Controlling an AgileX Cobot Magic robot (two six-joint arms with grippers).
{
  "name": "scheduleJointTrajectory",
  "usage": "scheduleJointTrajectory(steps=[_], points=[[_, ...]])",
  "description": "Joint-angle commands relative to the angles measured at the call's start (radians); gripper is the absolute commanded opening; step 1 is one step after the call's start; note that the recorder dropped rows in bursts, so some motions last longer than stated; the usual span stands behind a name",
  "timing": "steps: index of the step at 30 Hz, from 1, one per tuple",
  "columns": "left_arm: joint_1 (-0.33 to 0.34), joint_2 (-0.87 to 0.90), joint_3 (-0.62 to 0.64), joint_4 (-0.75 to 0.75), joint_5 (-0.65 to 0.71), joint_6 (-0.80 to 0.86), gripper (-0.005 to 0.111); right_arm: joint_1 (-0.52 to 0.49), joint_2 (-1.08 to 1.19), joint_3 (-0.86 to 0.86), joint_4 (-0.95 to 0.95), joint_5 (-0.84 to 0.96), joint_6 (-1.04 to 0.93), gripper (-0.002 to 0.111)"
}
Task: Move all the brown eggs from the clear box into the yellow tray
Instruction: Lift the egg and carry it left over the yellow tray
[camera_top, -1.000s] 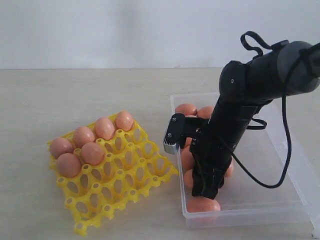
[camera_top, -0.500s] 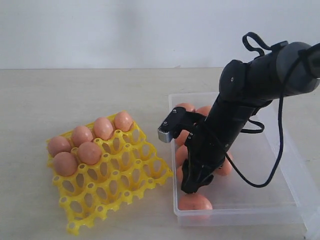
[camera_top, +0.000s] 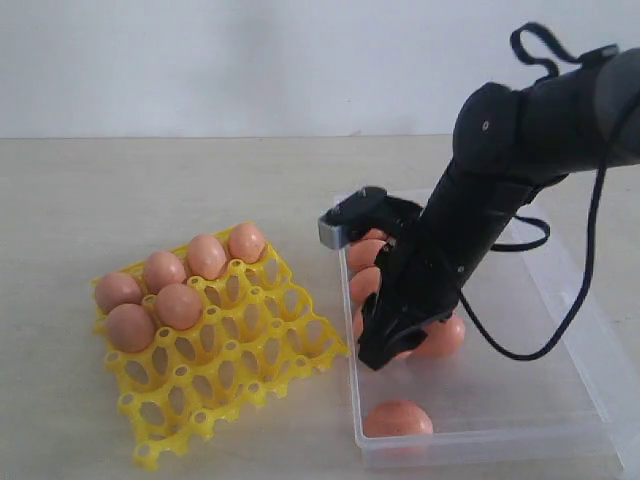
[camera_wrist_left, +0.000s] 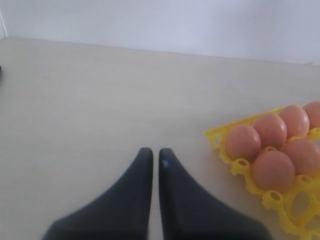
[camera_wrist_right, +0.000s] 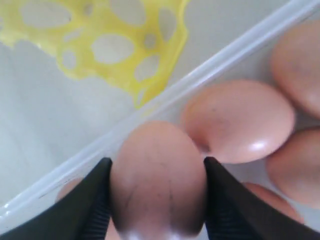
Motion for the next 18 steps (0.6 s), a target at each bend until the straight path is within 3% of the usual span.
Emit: scheduleJointTrajectory(steps=[1,5,10,14,18], points=[[0.003,-0.003,0.003,-0.002,-0.004,0.005,0.004,-0.001,-0.14,0.0,-0.013,-0.058,0.026,0.0],[0.003,-0.003,0.003,-0.002,-0.004,0.005,0.004,-0.001,-0.276,0.0,0.041,-0.079,0.034,0.0],[0.003,-0.003,0.003,-0.002,-0.004,0.005,0.004,-0.001,-0.397,0.0,0.275,-0.142,-0.001,0.0],[0.003,-0.003,0.003,-0.002,-0.004,0.005,0.004,-0.001,-0.435,0.0,0.617,-0.251,-0.217,0.0],[0.003,-0.003,0.003,-0.002,-0.004,0.005,0.004,-0.001,-0.423,0.0,1.122,-0.302,-0.558,0.0]])
